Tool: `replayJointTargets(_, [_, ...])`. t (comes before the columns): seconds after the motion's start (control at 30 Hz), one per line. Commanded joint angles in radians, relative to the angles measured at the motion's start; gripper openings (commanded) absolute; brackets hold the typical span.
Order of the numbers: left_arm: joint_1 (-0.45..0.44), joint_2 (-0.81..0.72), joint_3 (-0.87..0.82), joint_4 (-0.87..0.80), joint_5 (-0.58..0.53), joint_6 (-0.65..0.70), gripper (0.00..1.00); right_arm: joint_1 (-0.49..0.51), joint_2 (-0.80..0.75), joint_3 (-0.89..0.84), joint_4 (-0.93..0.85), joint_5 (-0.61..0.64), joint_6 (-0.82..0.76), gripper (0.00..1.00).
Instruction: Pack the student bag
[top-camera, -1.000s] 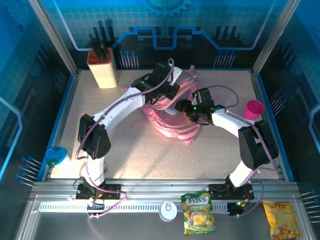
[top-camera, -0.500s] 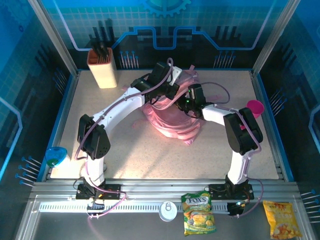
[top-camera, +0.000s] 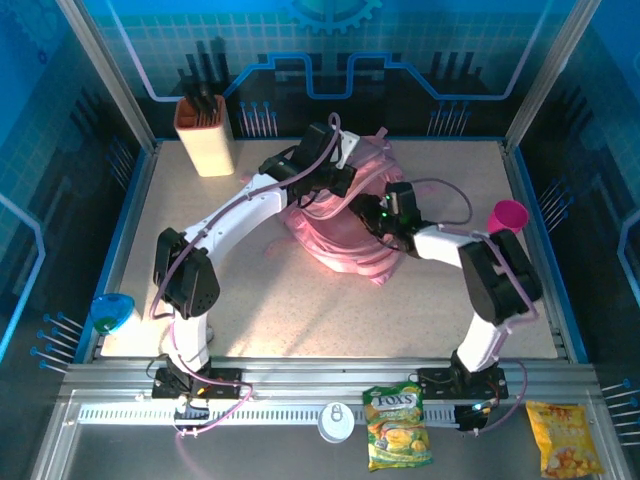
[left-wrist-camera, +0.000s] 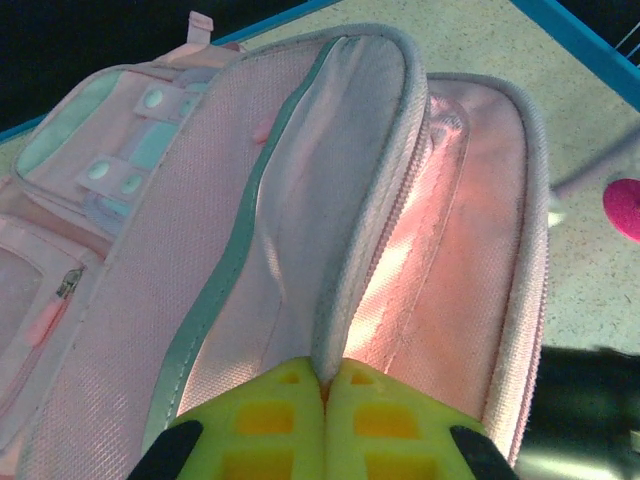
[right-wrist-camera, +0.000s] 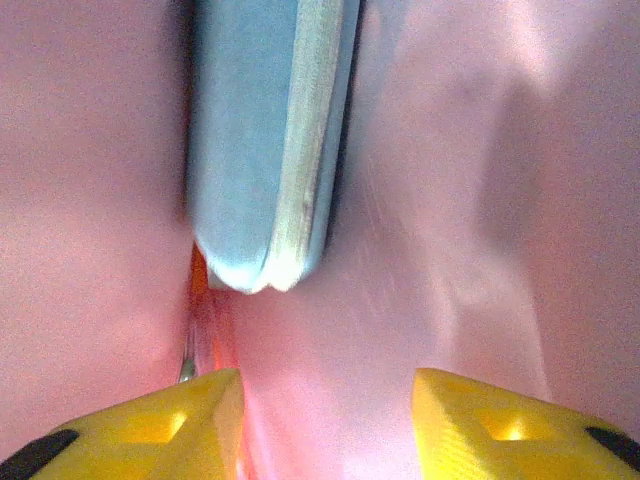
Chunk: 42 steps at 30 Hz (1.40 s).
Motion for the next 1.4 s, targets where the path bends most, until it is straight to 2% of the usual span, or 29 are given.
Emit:
replayJointTargets(0.0, [0.006, -0.054, -0.007, 0.078, 0.089, -0.029, 0.0, 0.004, -0.165, -0.097, -0.067, 0.047, -0.002, 0.51])
replayJointTargets(0.1, [0.005, -0.04, -0.013, 0.063, 0.139, -0.035, 0.02, 0.008, -0.297, -0.166, -0.187, 0.113, -0.014, 0.58])
replayJointTargets(0.13, [0.005, -0.039, -0.017, 0.057, 0.149, -0.041, 0.08, 0.009, -0.333, -0.174, -0.23, 0.136, -0.022, 0.6])
replayJointTargets(0.2, [0.009, -0.042, -0.035, 0.05, 0.16, -0.06, 0.27, 0.009, -0.417, -0.188, -0.32, 0.206, -0.038, 0.63])
replayJointTargets(0.3, [0.028, -0.067, -0.087, 0.054, 0.163, -0.103, 0.5, 0.01, -0.516, -0.187, -0.439, 0.321, -0.06, 0.67])
replayJointTargets(0.4, [0.071, -0.103, -0.166, 0.082, 0.159, -0.195, 0.64, 0.011, -0.557, -0.148, -0.56, 0.405, -0.085, 0.7])
replayJointTargets(0.43, [0.089, -0.112, -0.193, 0.091, 0.161, -0.229, 0.65, 0.011, -0.557, -0.133, -0.586, 0.412, -0.097, 0.71])
replayJointTargets(0.63, [0.246, -0.142, -0.359, 0.136, 0.226, -0.489, 0.67, 0.024, -0.499, -0.064, -0.589, 0.364, -0.139, 0.72])
replayJointTargets(0.8, [0.346, -0.133, -0.483, 0.266, 0.35, -0.652, 0.61, 0.037, -0.437, -0.048, -0.542, 0.305, -0.12, 0.73])
replayJointTargets(0.93, [0.398, -0.103, -0.537, 0.353, 0.402, -0.737, 0.57, 0.054, -0.397, -0.028, -0.516, 0.278, -0.117, 0.72])
replayJointTargets(1.1, [0.42, -0.046, -0.536, 0.418, 0.455, -0.783, 0.55, 0.068, -0.351, 0.014, -0.49, 0.237, -0.135, 0.72])
replayJointTargets(1.37, [0.433, 0.045, -0.513, 0.437, 0.456, -0.844, 0.52, 0.077, -0.283, 0.078, -0.443, 0.166, -0.155, 0.7])
